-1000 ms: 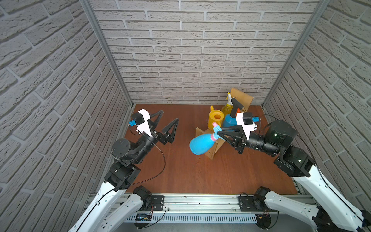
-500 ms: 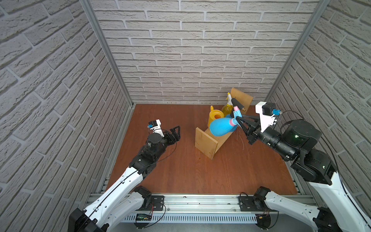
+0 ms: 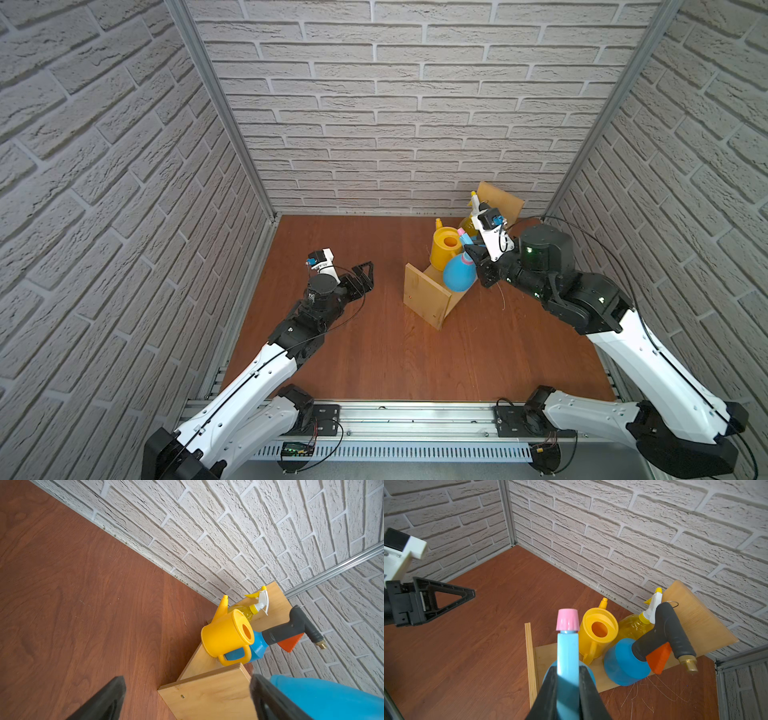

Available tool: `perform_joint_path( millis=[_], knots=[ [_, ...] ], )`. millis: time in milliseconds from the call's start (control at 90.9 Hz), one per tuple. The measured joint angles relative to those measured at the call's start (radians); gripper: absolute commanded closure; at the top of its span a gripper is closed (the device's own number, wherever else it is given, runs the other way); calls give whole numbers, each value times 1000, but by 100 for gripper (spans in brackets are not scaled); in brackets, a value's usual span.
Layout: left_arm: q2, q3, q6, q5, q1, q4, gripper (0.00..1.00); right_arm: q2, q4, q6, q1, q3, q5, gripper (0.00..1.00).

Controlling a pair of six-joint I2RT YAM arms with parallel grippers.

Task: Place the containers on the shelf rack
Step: 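Place the container on the shelf.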

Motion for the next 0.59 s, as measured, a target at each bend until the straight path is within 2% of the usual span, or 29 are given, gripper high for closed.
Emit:
perform_joint_path(
  millis=[220,594],
  knots=[
    [-30,0,0,-14,0,0,2,66,21,-3,-3,-10,2,97],
    [-30,0,0,-20,0,-3,2,132,143,57,-50,-129,6,97]
  ],
)
